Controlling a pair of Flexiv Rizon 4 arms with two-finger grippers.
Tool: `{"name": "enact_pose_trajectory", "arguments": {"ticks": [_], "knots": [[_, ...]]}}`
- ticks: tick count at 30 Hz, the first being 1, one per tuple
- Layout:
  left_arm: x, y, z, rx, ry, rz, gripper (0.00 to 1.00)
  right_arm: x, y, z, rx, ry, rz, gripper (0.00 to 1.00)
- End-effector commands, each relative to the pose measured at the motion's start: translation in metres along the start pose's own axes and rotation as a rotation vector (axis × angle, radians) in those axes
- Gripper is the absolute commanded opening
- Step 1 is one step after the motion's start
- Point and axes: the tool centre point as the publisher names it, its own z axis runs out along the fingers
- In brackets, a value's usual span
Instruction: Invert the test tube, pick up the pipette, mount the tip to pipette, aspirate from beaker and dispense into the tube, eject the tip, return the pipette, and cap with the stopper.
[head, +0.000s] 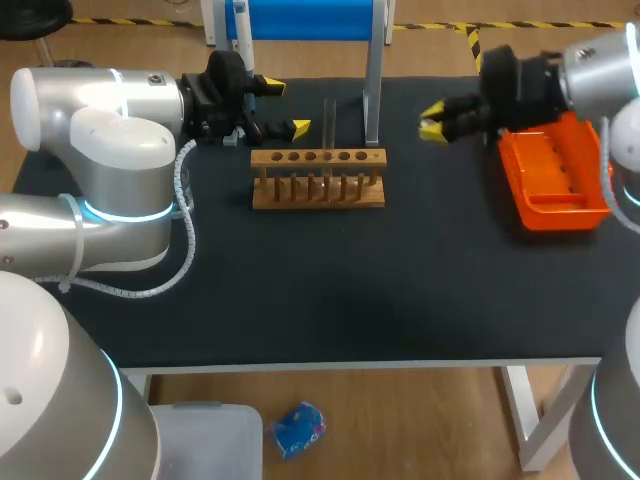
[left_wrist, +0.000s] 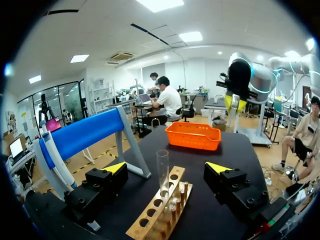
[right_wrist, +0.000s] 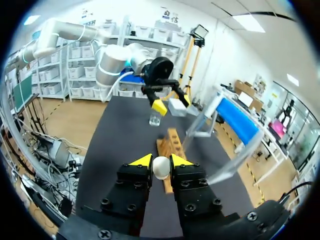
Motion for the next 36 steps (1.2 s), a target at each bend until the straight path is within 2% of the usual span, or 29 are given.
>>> {"name": "enact_pose_trajectory", "arguments": {"ticks": [1, 7, 14, 18, 36], "knots": [[0.0, 0.001, 0.001, 0.004, -0.002, 0.002, 1.0, -0.049, 0.024, 0.058, 0.025, 0.088, 0.004, 0.0], [0.0, 0.001, 0.001, 0.004, -0.002, 0.002, 1.0, -0.063, 0.04, 0.087, 0.026, 0.121, 0.012, 0.0], [0.0, 0.001, 0.001, 0.004, -0.002, 0.002, 1.0, -0.072, 0.044, 0.108, 0.01, 0.124, 0.015, 0.0], [0.0, 0.001, 0.001, 0.004, -0.002, 0.002, 1.0, -0.077, 0.046, 0.114, -0.01, 0.129, 0.009, 0.0], [0.0, 0.001, 0.001, 0.004, -0.002, 0.002, 1.0, -0.08, 0.038, 0.133, 0.019, 0.157, 0.012, 0.0]]}}
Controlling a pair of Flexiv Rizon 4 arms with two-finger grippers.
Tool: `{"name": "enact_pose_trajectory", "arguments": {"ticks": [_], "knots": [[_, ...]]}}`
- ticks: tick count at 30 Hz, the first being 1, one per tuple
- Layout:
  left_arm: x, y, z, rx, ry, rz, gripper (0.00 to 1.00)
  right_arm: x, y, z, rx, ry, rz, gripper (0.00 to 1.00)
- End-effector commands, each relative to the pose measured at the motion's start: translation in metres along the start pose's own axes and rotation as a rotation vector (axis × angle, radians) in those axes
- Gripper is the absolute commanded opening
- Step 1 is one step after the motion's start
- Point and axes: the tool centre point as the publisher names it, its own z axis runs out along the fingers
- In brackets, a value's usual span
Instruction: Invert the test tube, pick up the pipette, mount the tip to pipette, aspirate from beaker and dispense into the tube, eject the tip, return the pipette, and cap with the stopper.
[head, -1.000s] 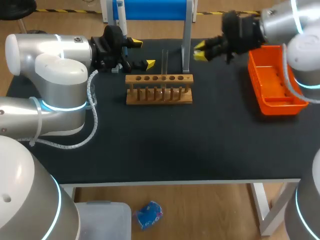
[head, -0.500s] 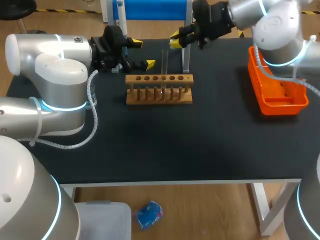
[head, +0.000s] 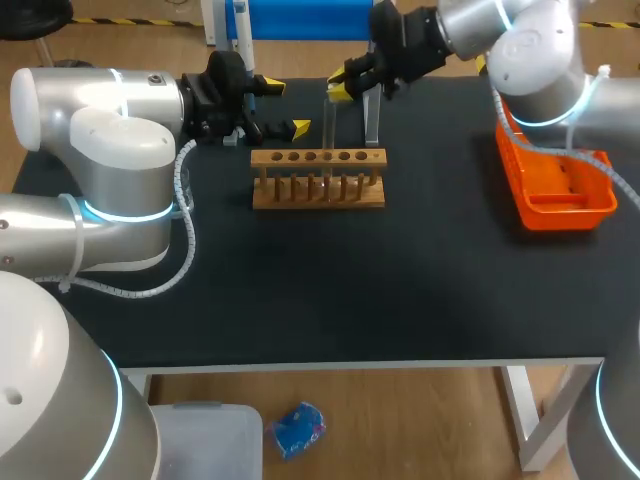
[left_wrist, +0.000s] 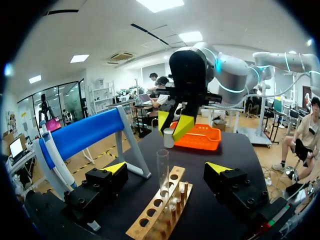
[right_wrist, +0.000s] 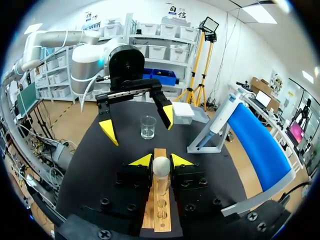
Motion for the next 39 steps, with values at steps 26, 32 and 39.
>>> {"name": "enact_pose_trajectory", "arguments": {"ticks": [26, 32, 39], "knots": [[0.0, 0.001, 0.001, 0.004, -0.002, 0.002, 1.0, -0.008, -0.015, 0.012, 0.046, 0.012, 0.017, 0.0], [0.0, 0.001, 0.001, 0.004, -0.002, 0.002, 1.0, -0.007, -0.017, 0.013, 0.052, 0.015, 0.021, 0.0], [0.0, 0.001, 0.001, 0.004, -0.002, 0.002, 1.0, -0.01, -0.01, 0.011, 0.044, 0.011, 0.013, 0.0]]}}
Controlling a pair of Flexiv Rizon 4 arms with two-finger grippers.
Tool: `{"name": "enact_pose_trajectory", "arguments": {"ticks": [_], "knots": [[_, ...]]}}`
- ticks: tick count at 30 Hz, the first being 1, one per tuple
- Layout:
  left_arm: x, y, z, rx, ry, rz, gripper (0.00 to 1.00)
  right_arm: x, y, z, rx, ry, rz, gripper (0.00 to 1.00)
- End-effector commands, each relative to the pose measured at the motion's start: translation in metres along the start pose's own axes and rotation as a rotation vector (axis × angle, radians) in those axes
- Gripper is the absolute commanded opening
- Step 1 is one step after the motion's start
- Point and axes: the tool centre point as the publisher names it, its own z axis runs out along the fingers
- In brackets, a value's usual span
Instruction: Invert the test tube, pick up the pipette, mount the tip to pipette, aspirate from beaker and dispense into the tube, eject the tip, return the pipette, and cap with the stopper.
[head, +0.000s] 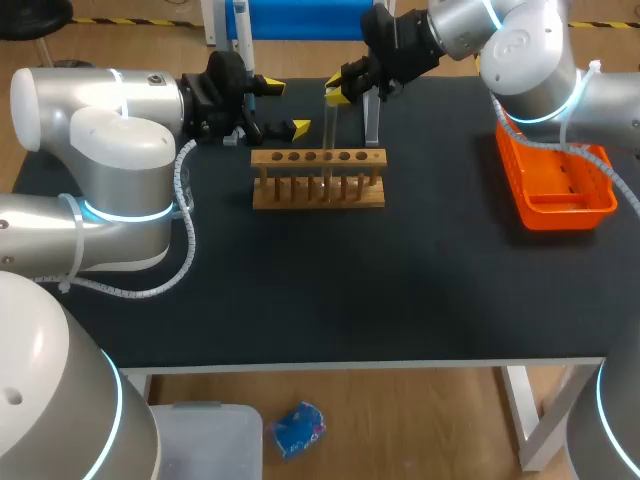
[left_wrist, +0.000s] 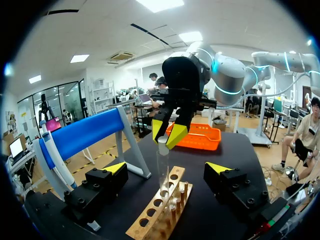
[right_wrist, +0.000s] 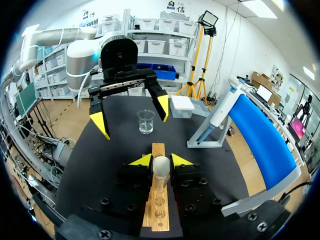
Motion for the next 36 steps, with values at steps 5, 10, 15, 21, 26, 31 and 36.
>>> {"name": "enact_pose_trajectory", "arguments": {"ticks": [5, 10, 15, 21, 26, 31, 36], "knots": [[0.0, 0.001, 0.001, 0.004, -0.002, 0.001, 1.0, -0.003, 0.004, 0.0, -0.003, 0.002, -0.01, 0.0], [0.0, 0.001, 0.001, 0.004, -0.002, 0.001, 1.0, -0.002, 0.007, -0.001, -0.006, 0.001, -0.017, 0.0], [0.0, 0.001, 0.001, 0.004, -0.002, 0.001, 1.0, -0.003, 0.005, 0.0, 0.0, 0.0, -0.014, 0.0], [0.0, 0.001, 0.001, 0.004, -0.002, 0.001, 1.0, -0.002, 0.002, 0.0, 0.005, 0.0, -0.011, 0.0], [0.0, 0.001, 0.001, 0.004, -0.002, 0.001, 1.0, 0.0, -0.001, -0.001, 0.008, 0.002, -0.005, 0.0], [0.0, 0.001, 0.001, 0.004, -0.002, 0.001, 1.0, 0.003, -0.002, -0.002, 0.006, 0.002, 0.001, 0.0], [0.0, 0.001, 0.001, 0.004, -0.002, 0.001, 1.0, 0.005, -0.004, -0.002, 0.01, 0.006, 0.004, 0.0]]}}
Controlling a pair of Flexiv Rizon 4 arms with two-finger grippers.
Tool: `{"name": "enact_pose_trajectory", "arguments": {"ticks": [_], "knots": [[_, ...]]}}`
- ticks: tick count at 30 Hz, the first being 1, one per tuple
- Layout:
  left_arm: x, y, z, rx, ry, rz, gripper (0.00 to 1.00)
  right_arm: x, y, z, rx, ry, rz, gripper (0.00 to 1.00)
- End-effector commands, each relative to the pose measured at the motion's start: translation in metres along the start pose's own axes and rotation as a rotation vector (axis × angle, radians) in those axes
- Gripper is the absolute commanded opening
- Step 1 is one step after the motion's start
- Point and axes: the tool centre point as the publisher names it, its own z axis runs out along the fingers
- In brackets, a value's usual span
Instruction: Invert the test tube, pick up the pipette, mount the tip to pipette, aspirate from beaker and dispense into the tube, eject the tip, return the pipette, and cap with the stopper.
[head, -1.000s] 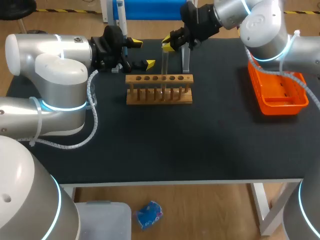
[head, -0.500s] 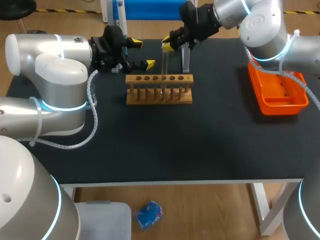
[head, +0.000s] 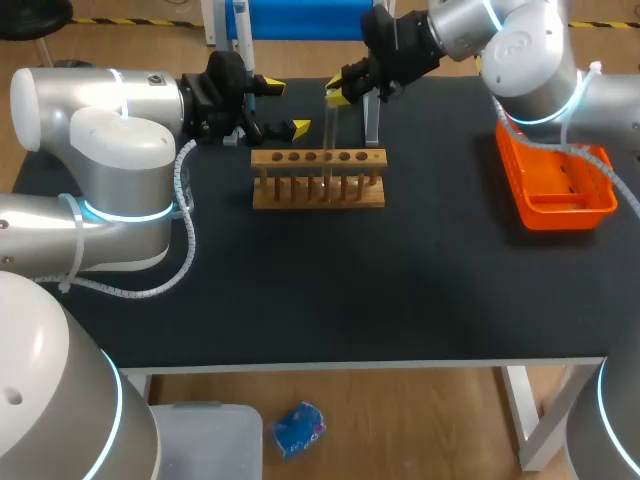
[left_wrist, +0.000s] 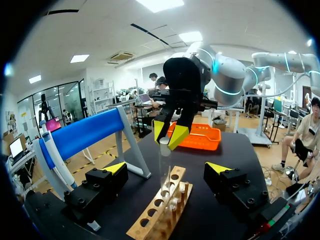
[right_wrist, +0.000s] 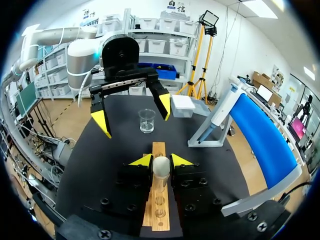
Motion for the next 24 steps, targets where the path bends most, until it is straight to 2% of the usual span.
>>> {"name": "enact_pose_trajectory", "arguments": {"ticks": [1, 22, 24], "knots": [[0.0, 0.001, 0.001, 0.004, -0.002, 0.001, 1.0, 0.003, -0.002, -0.001, 0.006, 0.003, 0.002, 0.0], [0.0, 0.001, 0.001, 0.004, -0.002, 0.001, 1.0, 0.009, -0.02, 0.011, 0.032, 0.014, 0.027, 0.0], [0.0, 0.001, 0.001, 0.004, -0.002, 0.001, 1.0, 0.009, -0.019, 0.011, 0.029, 0.012, 0.027, 0.49]]}}
